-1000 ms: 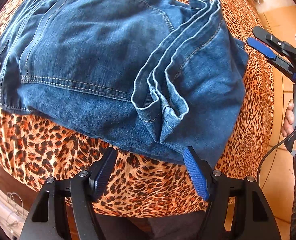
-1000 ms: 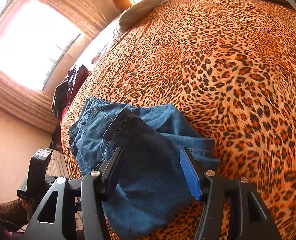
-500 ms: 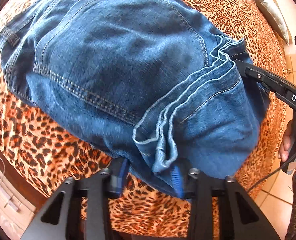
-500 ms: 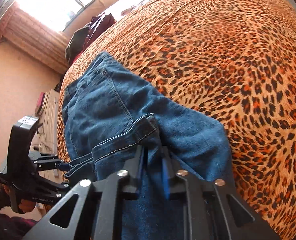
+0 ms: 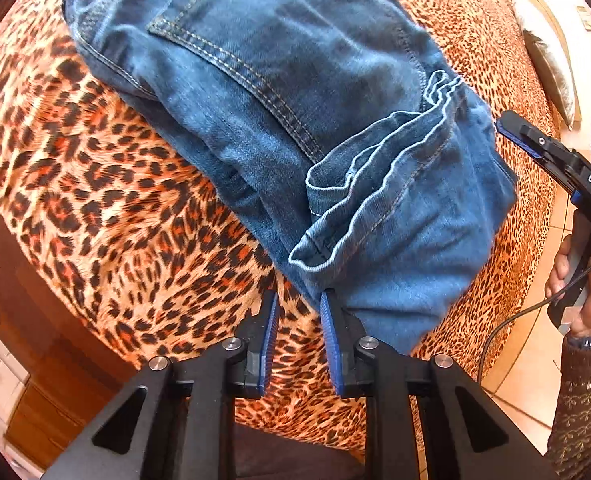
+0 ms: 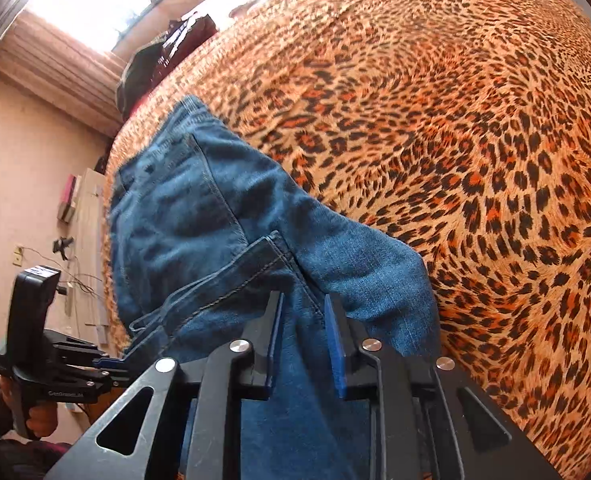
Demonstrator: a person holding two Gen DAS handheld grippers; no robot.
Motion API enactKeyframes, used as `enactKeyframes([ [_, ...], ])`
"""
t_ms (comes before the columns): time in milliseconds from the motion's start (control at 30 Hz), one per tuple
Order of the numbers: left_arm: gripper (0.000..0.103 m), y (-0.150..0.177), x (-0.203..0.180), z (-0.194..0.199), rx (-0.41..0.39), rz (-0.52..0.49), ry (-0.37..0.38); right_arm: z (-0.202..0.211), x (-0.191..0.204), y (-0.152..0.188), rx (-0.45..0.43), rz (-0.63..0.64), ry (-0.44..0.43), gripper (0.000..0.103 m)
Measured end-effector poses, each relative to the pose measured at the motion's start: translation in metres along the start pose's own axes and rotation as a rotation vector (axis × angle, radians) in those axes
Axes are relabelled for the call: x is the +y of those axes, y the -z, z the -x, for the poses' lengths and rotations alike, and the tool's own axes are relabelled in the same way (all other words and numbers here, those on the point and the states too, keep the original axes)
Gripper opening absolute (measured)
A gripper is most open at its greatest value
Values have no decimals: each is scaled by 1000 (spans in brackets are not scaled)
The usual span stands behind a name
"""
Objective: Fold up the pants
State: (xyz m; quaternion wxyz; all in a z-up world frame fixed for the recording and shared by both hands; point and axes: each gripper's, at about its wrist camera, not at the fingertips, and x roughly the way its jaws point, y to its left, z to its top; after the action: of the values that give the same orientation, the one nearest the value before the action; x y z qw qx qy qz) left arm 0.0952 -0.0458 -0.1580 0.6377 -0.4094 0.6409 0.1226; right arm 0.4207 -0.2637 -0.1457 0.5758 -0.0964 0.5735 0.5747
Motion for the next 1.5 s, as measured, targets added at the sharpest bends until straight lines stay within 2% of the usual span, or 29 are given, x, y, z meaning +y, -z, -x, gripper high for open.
enactKeyframes([
  [33,29,9,-4,11,-27,-22,11,15,-4,4,-38,-21,-17,41],
  [67,39,16,-9,18,-48,-42,40,26,-8,8,-59,-38,-50,41],
  [133,46,30,-22,23,-53,-82,113,38,-14,22,-75,-61,-108,41],
  [200,46,36,-37,16,-21,-143,166,37,-17,35,-62,-87,-156,41],
  [267,46,34,-47,0,9,-210,137,27,-19,48,-45,-122,-152,41],
  [300,46,36,-51,-12,37,-236,109,21,-25,54,-33,-146,-127,40],
  [367,46,39,-55,-43,102,-265,30,7,-41,63,-25,-203,-43,34],
  [400,45,43,-53,-54,124,-274,10,1,-51,68,-21,-239,-18,26],
  [433,48,46,-53,-51,94,-299,8,-4,-59,72,-18,-274,-8,13],
  [467,48,51,-56,-47,98,-335,0,-5,-63,75,-31,-306,-12,12],
  [567,48,54,-55,-38,139,-373,-19,4,-58,76,-59,-334,-17,16],
  [633,48,52,-48,-25,163,-371,10,17,-50,79,-91,-339,-31,29],
  [700,49,44,-38,-10,145,-365,12,32,-41,84,-139,-343,-47,32],
  [767,57,40,-24,8,126,-332,32,46,-28,90,-178,-328,-33,33],
  [900,61,12,18,45,79,-212,85,58,3,107,-226,-295,15,45],
  [1000,62,-19,50,78,53,-143,105,55,32,118,-246,-259,51,46],
  [1067,62,-41,59,103,41,-145,106,47,54,123,-255,-229,89,46],
  [1200,70,-100,63,139,45,-218,89,24,100,123,-280,-185,150,47],
  [1267,75,-138,61,152,70,-265,108,9,124,116,-295,-171,198,48],
  [1367,80,-200,51,156,150,-384,121,-16,157,100,-341,-182,299,49],
  [1500,80,-267,36,146,299,-566,98,-54,206,71,-405,-254,499,54],
])
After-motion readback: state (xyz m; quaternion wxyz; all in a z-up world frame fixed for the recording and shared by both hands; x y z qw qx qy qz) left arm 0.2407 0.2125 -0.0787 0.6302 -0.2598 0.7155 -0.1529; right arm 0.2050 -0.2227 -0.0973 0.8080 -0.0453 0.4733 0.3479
